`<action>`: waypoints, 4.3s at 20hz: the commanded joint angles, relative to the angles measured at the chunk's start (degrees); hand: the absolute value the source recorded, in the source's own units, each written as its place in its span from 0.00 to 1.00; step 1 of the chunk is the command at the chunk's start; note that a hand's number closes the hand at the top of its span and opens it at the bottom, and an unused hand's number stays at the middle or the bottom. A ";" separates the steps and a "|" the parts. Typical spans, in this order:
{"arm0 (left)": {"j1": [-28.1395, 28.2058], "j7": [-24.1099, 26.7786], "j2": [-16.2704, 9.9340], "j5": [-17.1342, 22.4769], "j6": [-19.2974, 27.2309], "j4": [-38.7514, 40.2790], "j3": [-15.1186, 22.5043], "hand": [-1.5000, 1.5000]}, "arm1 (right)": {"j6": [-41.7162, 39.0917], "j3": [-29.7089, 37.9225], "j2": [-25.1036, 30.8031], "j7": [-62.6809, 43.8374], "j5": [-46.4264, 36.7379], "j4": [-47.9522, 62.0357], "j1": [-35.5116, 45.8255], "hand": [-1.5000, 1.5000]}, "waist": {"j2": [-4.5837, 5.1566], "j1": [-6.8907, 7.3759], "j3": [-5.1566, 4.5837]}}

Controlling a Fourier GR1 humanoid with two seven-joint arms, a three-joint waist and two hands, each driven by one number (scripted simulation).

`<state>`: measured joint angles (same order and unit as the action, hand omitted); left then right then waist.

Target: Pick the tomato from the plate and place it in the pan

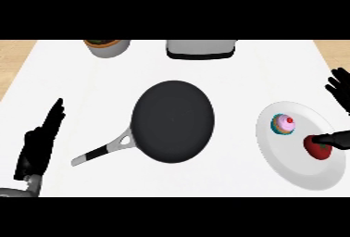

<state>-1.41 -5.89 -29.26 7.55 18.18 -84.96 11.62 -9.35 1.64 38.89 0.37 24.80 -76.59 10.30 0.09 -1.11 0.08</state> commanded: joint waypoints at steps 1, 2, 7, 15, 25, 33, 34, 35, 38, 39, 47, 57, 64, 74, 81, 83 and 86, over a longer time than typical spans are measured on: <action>3.51 1.15 -0.13 -0.21 -2.24 -3.16 2.40 0.50 | -1.28 8.90 4.95 3.53 1.99 12.27 -6.08 0.00 | 0.12 0.60 0.21; 3.62 0.51 1.37 -1.78 -0.79 -3.98 3.99 0.50 | -5.68 9.23 8.49 2.74 1.92 14.87 -4.75 0.00 | 0.11 1.24 0.10; 2.22 0.90 1.76 -1.78 -2.14 -3.66 4.47 0.50 | -12.82 3.84 19.33 15.64 -13.75 20.08 -6.07 0.00 | 0.50 2.39 0.19; 1.62 -2.03 0.88 -1.11 -4.20 -4.89 2.65 0.50 | -24.04 -3.93 23.03 21.47 -23.59 24.83 4.00 0.00 | 0.26 2.94 0.03; 2.27 -2.44 4.44 -5.05 -3.49 -5.65 3.14 0.50 | -31.84 -9.38 18.48 12.43 -32.66 25.01 17.39 0.00 | 0.05 2.07 -0.08; 2.24 -3.22 3.36 -3.36 -7.22 -4.97 -1.21 0.50 | -34.88 -12.86 13.41 3.20 -37.64 18.51 18.00 0.00 | -0.09 1.37 -0.11; 6.39 0.02 4.31 -5.71 -5.61 -5.81 0.24 0.50 | -32.81 -13.79 12.38 4.41 -40.28 19.29 17.61 0.00 | -0.07 1.70 -0.09; 5.18 -2.52 4.27 -5.61 -5.95 -7.53 0.40 0.50 | -34.57 -14.48 11.80 3.57 -41.40 21.23 20.12 0.00 | 0.00 1.97 -0.07; 3.21 -1.55 6.56 -6.54 -4.82 -5.12 0.73 0.50 | -37.20 -17.03 12.87 0.34 -43.62 17.20 18.32 0.00 | -0.04 1.41 -0.10; 7.19 -1.98 4.65 -6.15 -5.95 -9.51 0.14 0.50 | -40.31 -15.54 15.80 1.46 -42.84 15.79 17.19 0.00 | -0.21 1.45 -0.09; 4.98 -2.69 7.63 -8.90 -6.34 -7.42 -2.47 0.50 | -39.60 -14.08 11.09 0.77 -49.58 14.73 13.90 0.00 | -0.09 1.36 -0.07; 7.84 -4.38 9.97 -10.64 -9.42 -11.12 -2.94 0.50 | -39.00 -12.38 6.39 -5.03 -56.08 9.13 8.54 0.00 | -0.15 1.18 -0.07; 6.32 -1.31 9.57 -10.18 -13.03 -7.33 -7.97 0.50 | -38.38 -12.35 2.81 -2.92 -62.67 16.46 11.61 0.00 | -0.03 1.51 -0.06; 10.14 2.20 12.86 -13.68 -14.19 -7.27 -8.61 0.50 | -39.33 -9.17 1.63 -1.22 -67.24 12.66 7.21 0.00 | -0.16 1.26 -0.09; 8.37 -1.41 14.15 -15.47 -14.62 -9.86 -9.02 0.50 | -30.67 -11.44 -3.34 5.14 -75.37 28.73 13.70 0.00 | 0.01 1.78 -0.05; 7.09 1.10 14.15 -14.57 -16.50 -5.75 -10.74 0.50 | -31.57 -9.18 -3.10 5.26 -74.93 27.88 13.18 0.00 | -0.03 1.49 -0.07; 4.87 -4.03 14.28 -15.56 -16.18 -7.91 -10.39 0.50 | -27.51 -8.16 -4.91 7.52 -74.14 28.12 10.40 1.00 | -0.05 1.37 -0.05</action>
<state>4.53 -8.15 -14.85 -7.80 2.74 -92.53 2.15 -39.92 -7.44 35.99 5.12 -49.13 -50.72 22.05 -0.10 0.32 -0.21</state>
